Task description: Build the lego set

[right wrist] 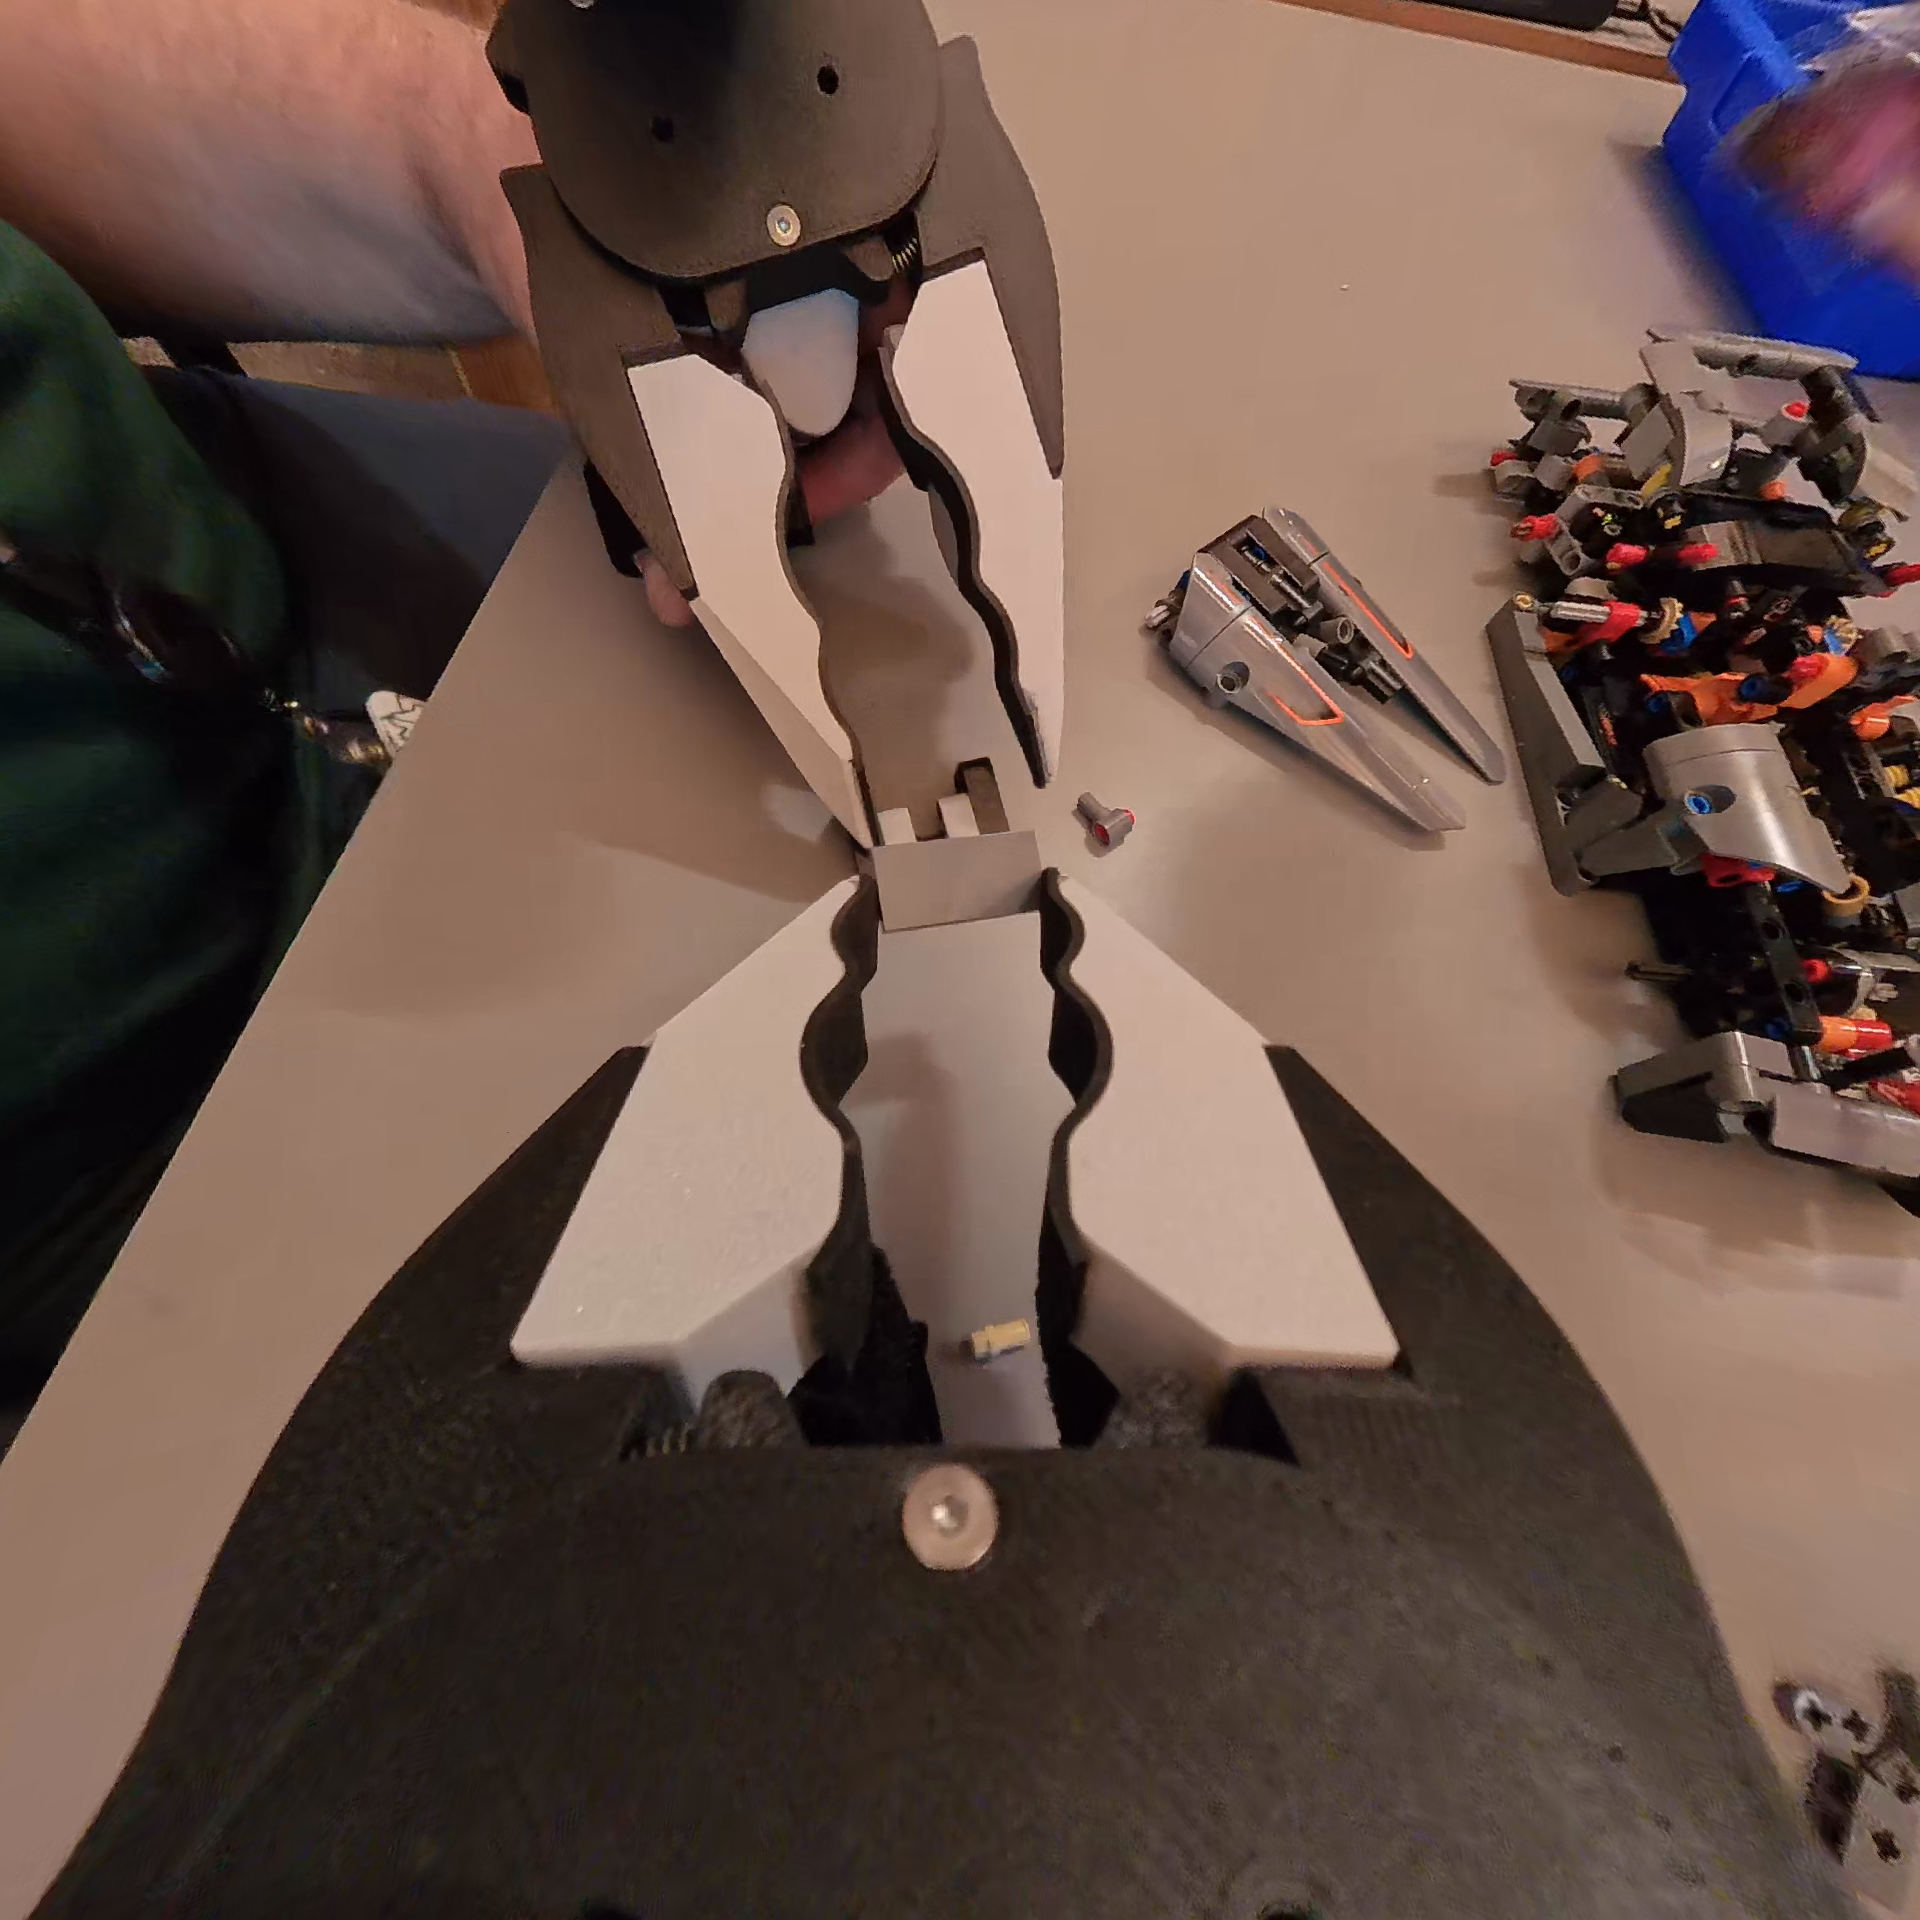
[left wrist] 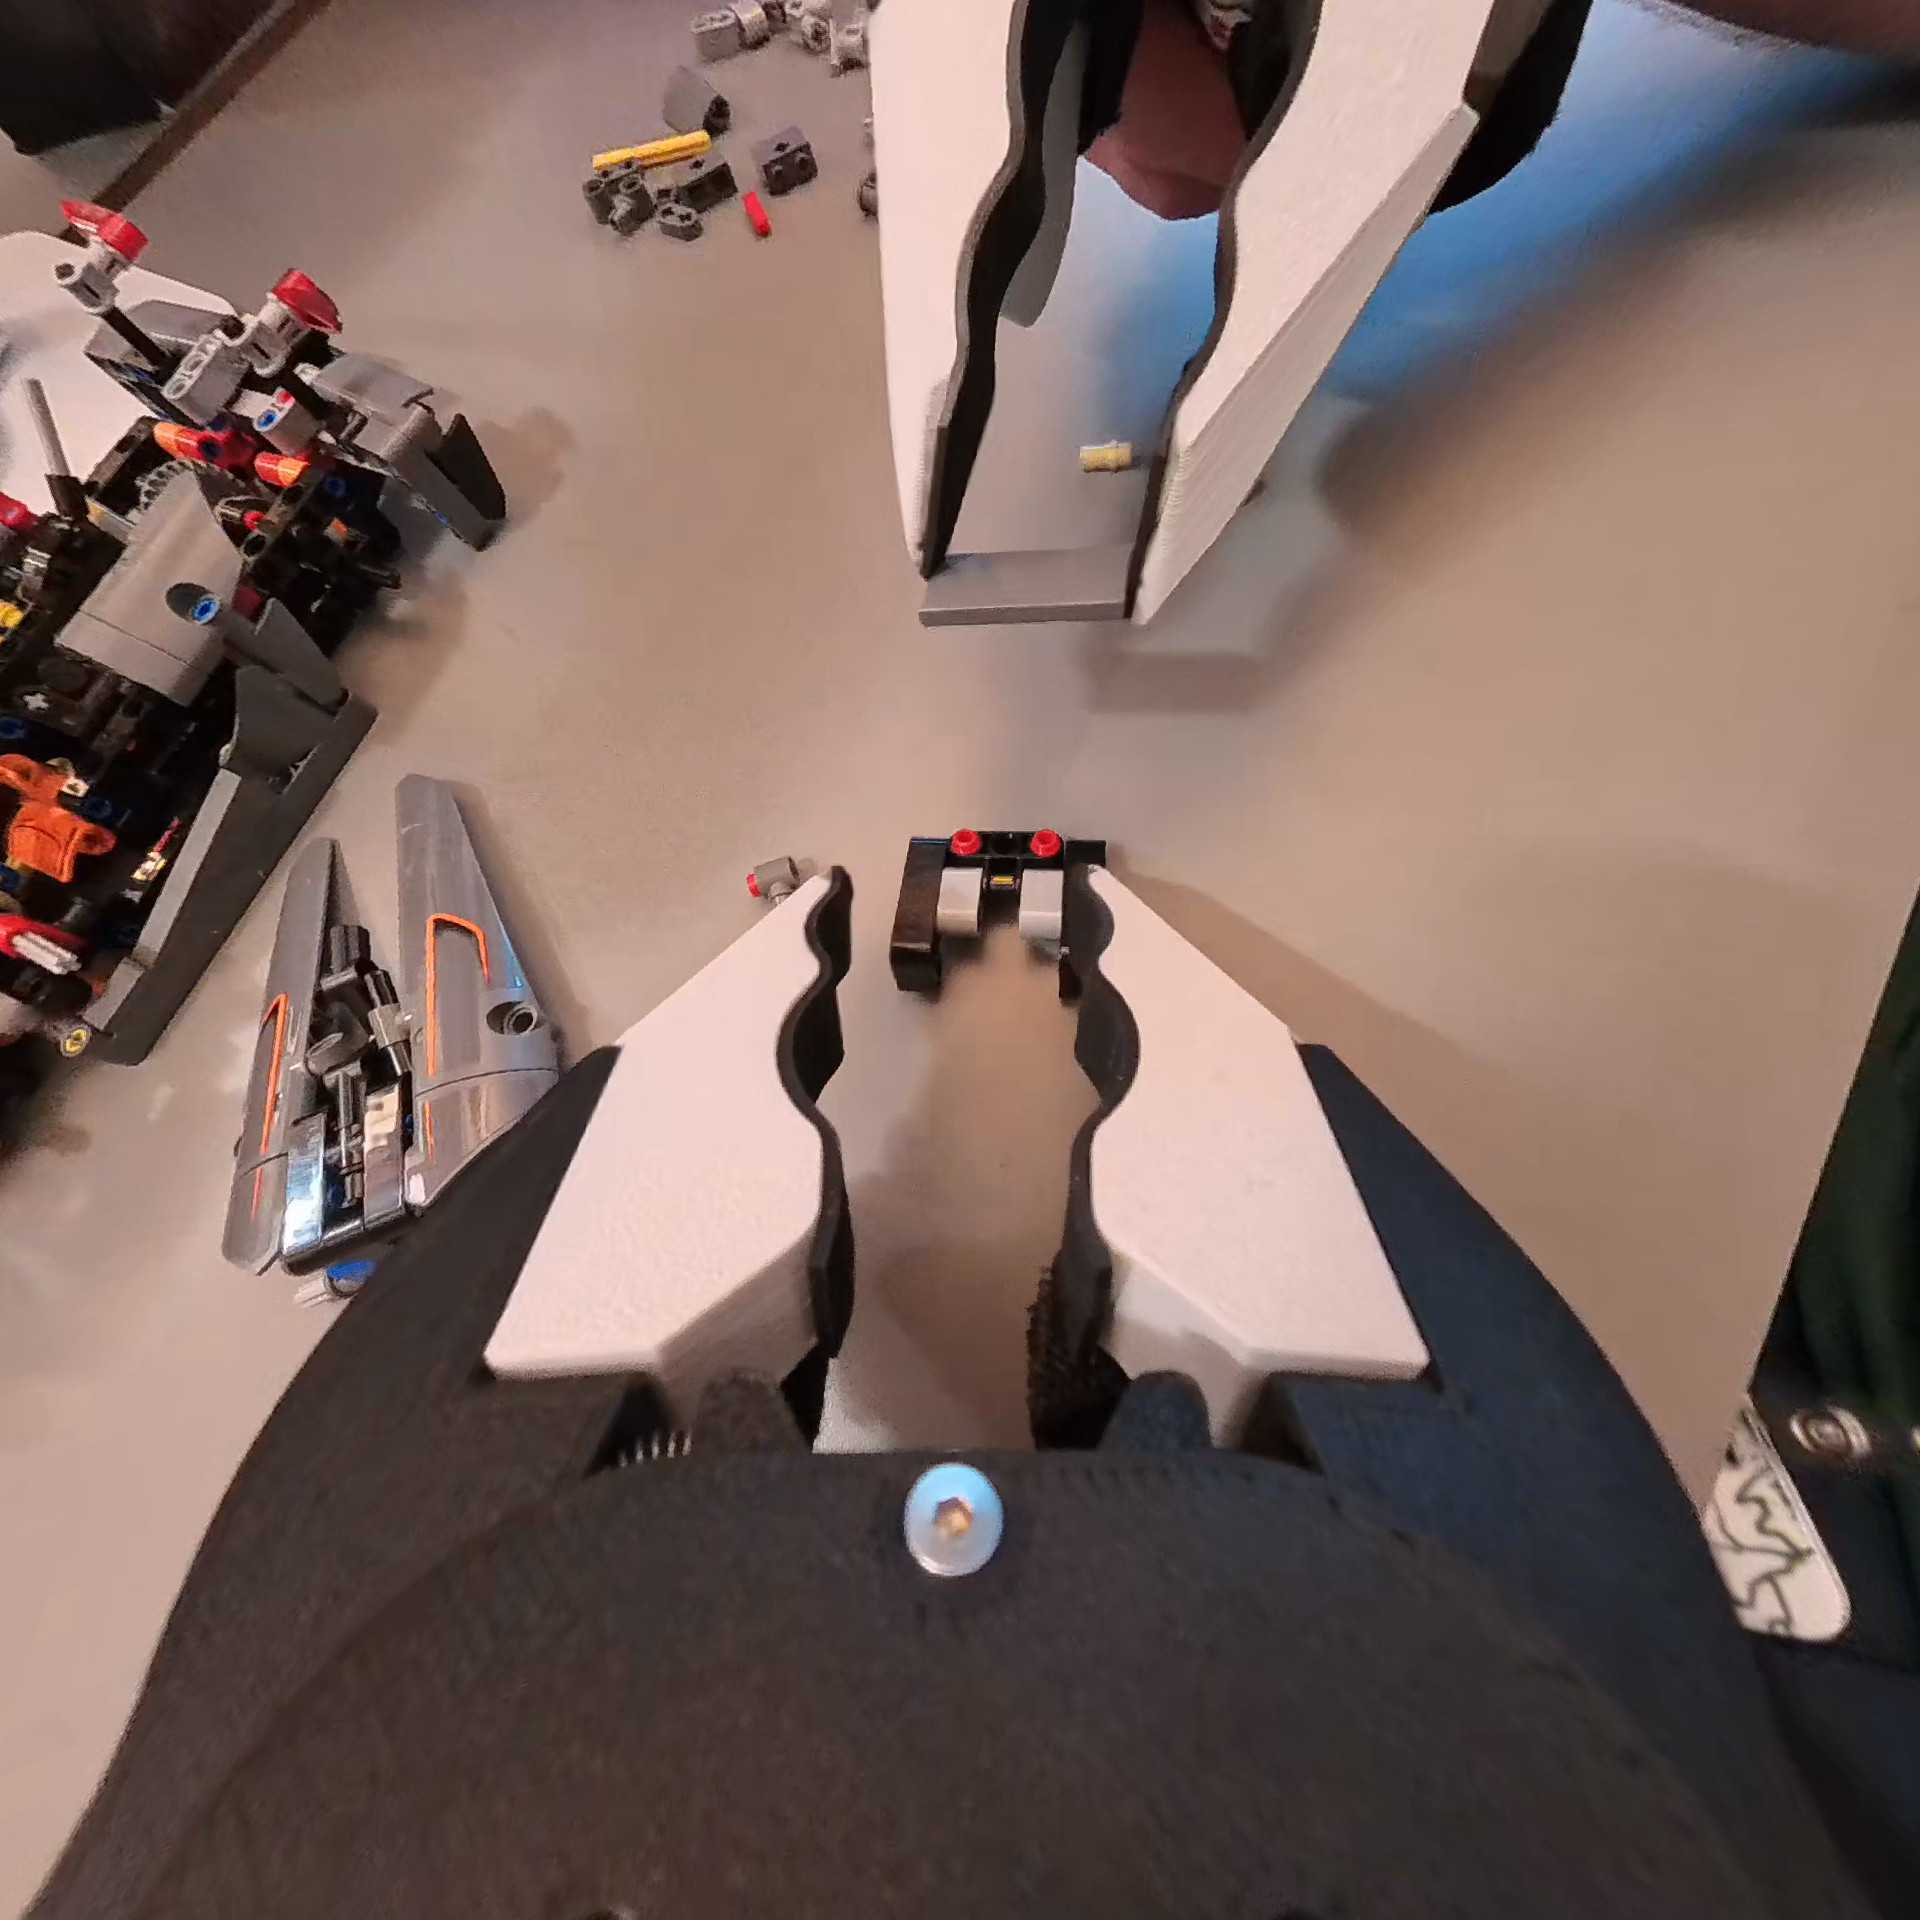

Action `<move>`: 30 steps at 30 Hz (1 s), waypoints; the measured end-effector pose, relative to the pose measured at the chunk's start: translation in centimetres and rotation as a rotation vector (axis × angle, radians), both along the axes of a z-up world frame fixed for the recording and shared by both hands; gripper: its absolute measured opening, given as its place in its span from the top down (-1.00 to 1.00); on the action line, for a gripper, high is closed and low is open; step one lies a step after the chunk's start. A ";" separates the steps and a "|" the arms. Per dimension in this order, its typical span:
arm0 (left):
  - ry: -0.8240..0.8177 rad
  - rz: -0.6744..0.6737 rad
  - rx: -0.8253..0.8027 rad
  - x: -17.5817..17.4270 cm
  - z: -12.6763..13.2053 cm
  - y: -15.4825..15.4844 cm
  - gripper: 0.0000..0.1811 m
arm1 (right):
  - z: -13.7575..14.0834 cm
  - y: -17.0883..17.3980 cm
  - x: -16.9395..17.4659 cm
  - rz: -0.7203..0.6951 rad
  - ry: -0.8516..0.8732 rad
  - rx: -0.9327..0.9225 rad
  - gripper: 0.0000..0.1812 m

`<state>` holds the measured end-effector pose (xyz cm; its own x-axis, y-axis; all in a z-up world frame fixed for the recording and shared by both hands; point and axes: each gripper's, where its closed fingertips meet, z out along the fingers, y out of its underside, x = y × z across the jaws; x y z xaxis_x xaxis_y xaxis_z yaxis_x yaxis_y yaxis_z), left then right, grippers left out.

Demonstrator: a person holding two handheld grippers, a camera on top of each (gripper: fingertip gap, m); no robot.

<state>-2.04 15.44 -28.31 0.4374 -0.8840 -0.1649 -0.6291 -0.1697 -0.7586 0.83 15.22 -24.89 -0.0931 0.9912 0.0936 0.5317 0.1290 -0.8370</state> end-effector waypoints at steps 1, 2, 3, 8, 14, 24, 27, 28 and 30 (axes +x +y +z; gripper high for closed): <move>-0.001 -0.002 0.003 0.0 0.0 0.0 0.56 | 0.0 0.1 0.1 -0.003 -0.001 0.001 0.68; -0.004 -0.003 0.004 0.1 0.0 0.0 0.56 | 0.0 0.2 0.1 -0.007 -0.003 0.002 0.68; -0.010 -0.004 0.003 0.1 0.0 0.0 0.56 | 0.0 0.3 0.2 -0.010 -0.004 0.004 0.68; -0.011 -0.014 0.000 0.2 -0.1 0.0 0.56 | 0.0 0.6 0.4 -0.022 -0.010 0.017 0.68; -0.006 -0.021 -0.007 0.5 -0.2 0.1 0.56 | 0.5 1.1 0.9 -0.043 -0.002 0.031 0.68; 0.012 -0.018 0.015 1.0 -0.4 0.1 0.58 | 0.4 1.5 1.2 -0.057 -0.007 0.034 0.68; 0.011 -0.011 0.018 1.0 -0.3 0.2 0.56 | 0.4 1.4 1.1 -0.053 -0.009 0.036 0.68; 0.012 -0.007 0.023 0.9 -0.3 0.3 0.55 | 0.3 1.4 1.1 -0.053 -0.009 0.033 0.68; 0.016 -0.002 0.040 0.8 -0.2 0.3 0.53 | 0.2 1.5 1.2 -0.057 -0.013 0.029 0.68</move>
<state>-1.20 15.75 -28.54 0.4330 -0.8772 -0.2076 -0.6417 -0.1382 -0.7544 2.03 16.76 -24.70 -0.0380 0.9919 0.1211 0.5493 0.1220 -0.8267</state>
